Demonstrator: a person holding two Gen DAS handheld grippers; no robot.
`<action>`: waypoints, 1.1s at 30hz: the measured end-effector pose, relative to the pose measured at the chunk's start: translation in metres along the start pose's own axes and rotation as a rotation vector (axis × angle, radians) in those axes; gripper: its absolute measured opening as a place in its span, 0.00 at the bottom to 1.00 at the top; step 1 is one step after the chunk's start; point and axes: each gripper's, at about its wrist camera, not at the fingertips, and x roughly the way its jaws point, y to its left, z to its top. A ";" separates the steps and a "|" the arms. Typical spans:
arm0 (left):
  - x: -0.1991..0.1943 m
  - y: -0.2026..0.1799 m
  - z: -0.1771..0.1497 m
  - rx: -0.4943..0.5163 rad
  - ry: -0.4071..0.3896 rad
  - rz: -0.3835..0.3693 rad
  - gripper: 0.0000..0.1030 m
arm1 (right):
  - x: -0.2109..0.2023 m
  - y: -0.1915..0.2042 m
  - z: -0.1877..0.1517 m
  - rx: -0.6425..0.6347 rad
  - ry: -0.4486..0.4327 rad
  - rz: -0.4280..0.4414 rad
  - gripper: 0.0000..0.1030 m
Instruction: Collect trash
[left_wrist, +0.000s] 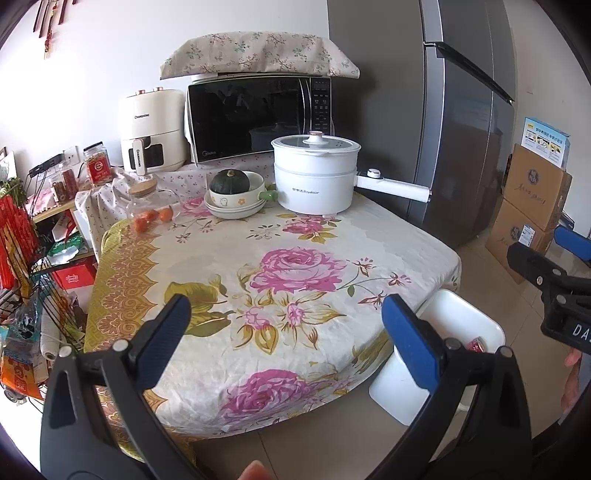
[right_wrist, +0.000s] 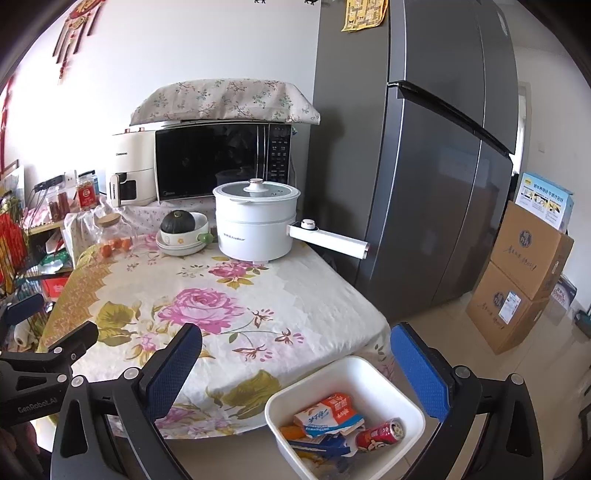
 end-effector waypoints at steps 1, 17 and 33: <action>0.000 0.000 0.000 0.000 0.000 0.000 1.00 | 0.000 0.000 0.000 -0.002 0.000 -0.001 1.00; 0.001 -0.003 0.000 -0.009 0.009 -0.016 1.00 | 0.001 -0.005 -0.001 0.026 0.016 0.007 1.00; 0.000 0.000 0.000 -0.029 0.027 -0.051 1.00 | 0.008 -0.009 -0.003 0.055 0.044 0.001 1.00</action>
